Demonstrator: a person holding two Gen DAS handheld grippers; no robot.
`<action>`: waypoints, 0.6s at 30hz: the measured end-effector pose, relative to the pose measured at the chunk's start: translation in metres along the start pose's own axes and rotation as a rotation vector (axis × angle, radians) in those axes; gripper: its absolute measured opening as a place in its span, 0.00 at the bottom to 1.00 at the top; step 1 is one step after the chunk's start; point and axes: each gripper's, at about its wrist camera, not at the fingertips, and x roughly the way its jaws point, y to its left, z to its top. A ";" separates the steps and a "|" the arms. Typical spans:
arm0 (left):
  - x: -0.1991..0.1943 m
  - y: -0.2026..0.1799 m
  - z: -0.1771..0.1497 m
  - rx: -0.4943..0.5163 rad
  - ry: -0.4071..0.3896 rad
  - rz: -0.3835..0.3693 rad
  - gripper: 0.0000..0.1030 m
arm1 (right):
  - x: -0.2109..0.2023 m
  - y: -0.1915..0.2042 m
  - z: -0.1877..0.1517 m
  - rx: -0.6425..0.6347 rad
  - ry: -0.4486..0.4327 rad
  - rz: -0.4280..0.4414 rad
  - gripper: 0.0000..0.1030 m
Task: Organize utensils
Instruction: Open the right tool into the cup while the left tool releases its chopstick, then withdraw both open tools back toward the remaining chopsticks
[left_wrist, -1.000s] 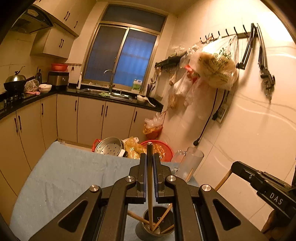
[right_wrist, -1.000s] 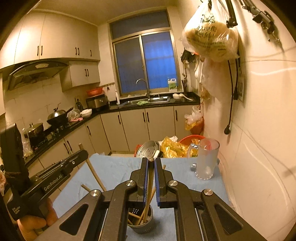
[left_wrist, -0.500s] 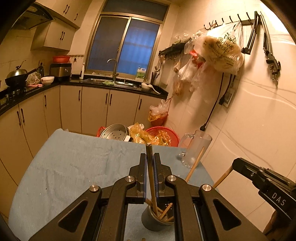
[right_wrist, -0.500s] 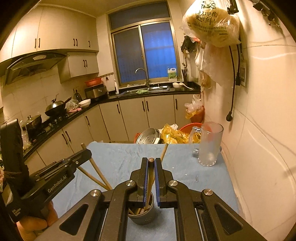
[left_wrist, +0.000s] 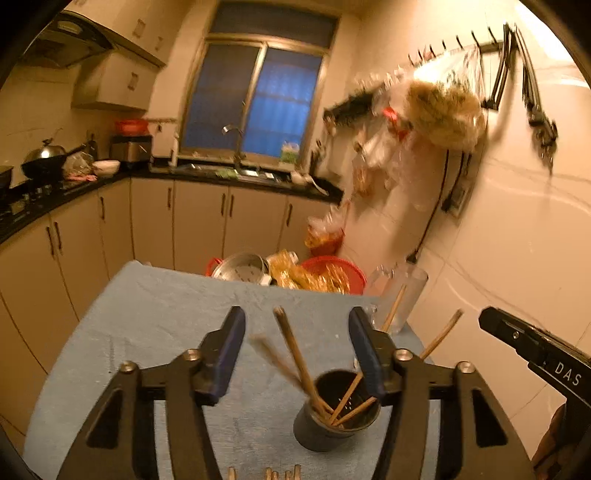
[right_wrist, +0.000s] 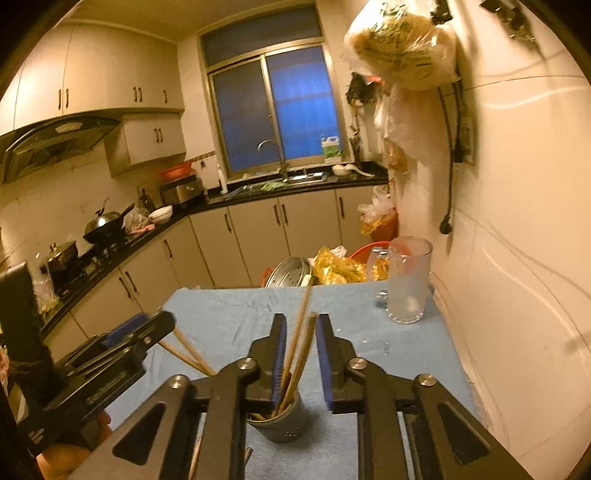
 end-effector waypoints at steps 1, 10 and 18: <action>-0.008 0.002 0.000 -0.004 -0.004 -0.001 0.60 | -0.006 0.000 0.000 0.004 -0.005 -0.003 0.27; -0.085 0.039 -0.048 -0.036 0.091 0.060 0.69 | -0.073 0.013 -0.052 0.022 0.011 0.068 0.60; -0.117 0.087 -0.133 -0.153 0.223 0.133 0.69 | -0.092 0.018 -0.145 0.065 0.134 0.153 0.60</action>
